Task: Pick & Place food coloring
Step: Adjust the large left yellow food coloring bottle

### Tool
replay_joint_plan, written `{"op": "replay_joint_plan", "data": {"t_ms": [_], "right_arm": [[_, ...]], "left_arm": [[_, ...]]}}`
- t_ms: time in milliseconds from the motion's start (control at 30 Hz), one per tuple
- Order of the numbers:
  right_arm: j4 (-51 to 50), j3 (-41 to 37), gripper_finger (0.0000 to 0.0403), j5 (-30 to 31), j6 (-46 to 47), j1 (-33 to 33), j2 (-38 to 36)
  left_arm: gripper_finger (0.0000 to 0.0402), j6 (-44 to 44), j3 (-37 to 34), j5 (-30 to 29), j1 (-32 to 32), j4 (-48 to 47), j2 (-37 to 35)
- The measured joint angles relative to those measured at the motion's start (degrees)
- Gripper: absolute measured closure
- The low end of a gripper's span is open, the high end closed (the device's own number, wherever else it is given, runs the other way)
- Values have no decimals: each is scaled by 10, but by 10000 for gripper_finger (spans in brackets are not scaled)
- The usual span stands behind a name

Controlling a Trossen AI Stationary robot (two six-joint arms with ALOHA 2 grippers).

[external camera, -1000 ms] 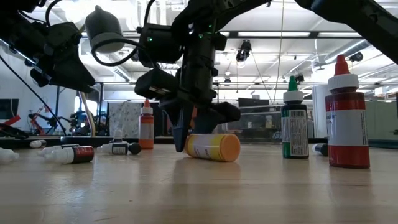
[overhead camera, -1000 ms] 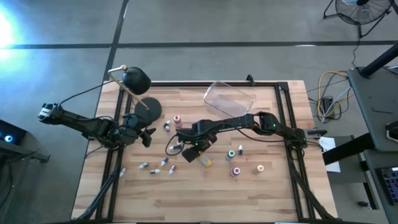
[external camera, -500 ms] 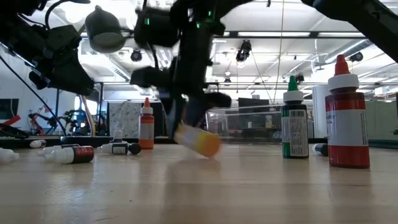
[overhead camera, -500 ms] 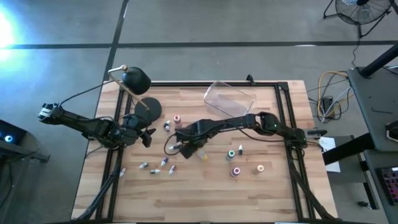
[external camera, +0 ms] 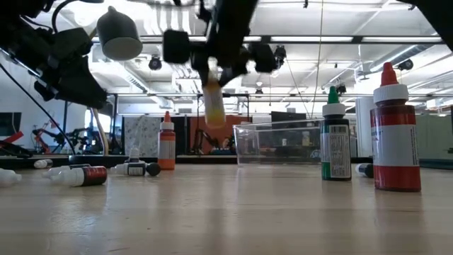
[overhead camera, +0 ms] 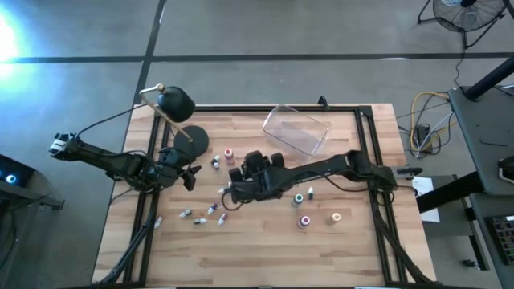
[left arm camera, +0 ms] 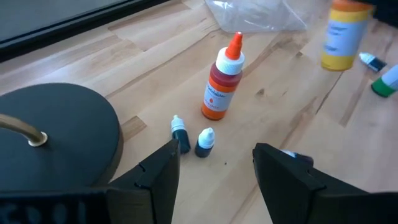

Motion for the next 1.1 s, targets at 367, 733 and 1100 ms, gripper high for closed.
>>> {"op": "replay_joint_plan", "data": {"t_ms": [367,733,1100], "right_arm": [[45,-122,286,50,147,1,-10],[162,-177,281,92,54,-13,-1],[215,-214,255,87,35,-25,-1]], "left_arm": [[225,42,0,32,0,0,0],[225,48,0,32,0,3,0],[225,48,0,32,0,2,0]]}}
